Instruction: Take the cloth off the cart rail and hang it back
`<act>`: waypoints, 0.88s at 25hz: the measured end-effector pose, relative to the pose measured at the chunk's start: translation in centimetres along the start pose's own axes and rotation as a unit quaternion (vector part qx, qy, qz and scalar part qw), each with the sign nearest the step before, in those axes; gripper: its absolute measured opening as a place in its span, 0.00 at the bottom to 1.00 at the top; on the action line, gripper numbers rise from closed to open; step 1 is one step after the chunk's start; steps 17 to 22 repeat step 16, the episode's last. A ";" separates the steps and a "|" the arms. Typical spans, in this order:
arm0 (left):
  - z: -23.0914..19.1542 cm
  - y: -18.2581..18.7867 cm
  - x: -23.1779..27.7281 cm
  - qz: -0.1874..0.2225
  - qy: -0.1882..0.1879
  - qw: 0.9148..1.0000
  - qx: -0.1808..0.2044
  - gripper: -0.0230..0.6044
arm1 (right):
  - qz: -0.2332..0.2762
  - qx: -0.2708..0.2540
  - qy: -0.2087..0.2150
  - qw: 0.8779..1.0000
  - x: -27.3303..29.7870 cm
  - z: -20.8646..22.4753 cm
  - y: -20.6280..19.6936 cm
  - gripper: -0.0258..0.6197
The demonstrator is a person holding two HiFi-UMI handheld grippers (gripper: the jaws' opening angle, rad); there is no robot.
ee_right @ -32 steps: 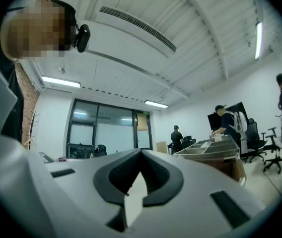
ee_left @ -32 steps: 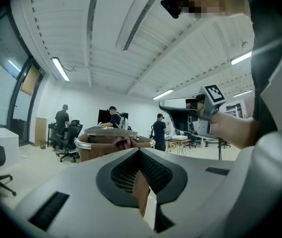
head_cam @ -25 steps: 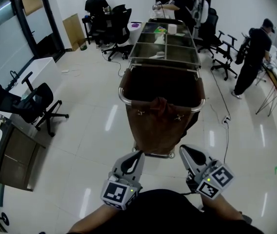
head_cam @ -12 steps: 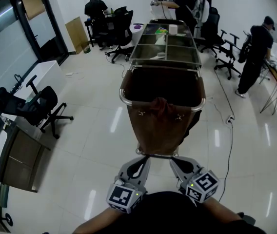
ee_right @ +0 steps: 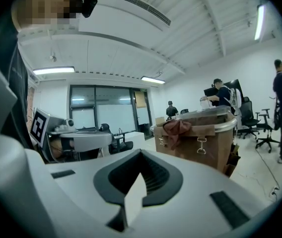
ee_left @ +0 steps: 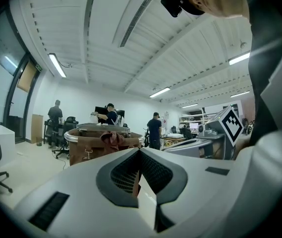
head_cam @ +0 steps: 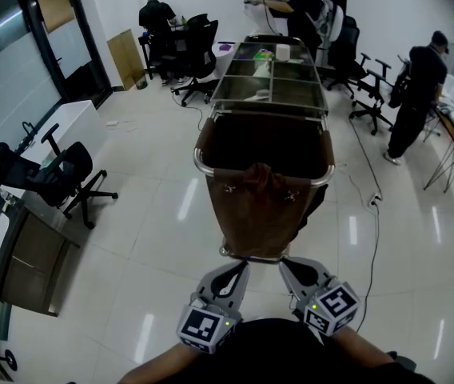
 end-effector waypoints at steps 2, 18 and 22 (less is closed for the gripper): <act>0.0 0.0 0.1 0.000 -0.002 1.000 0.001 0.04 | 0.000 -0.001 -0.001 1.000 0.0 0.0 0.0 0.05; 1.0 -0.5 0.8 -0.015 -0.032 0.999 0.016 0.04 | 0.005 0.003 -0.007 1.000 0.0 0.3 -0.3 0.05; 1.0 -0.5 0.8 -0.015 -0.032 0.999 0.016 0.04 | 0.005 0.003 -0.007 1.000 0.0 0.3 -0.3 0.05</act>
Point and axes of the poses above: the fingertips, and each gripper's own axes: x forward along the fingers, z to its right, y out of its top, the point moved 8 cm from there along -x, backward along the fingers, and after that the axes turned 10 degrees about z, right-handed, at the moved point
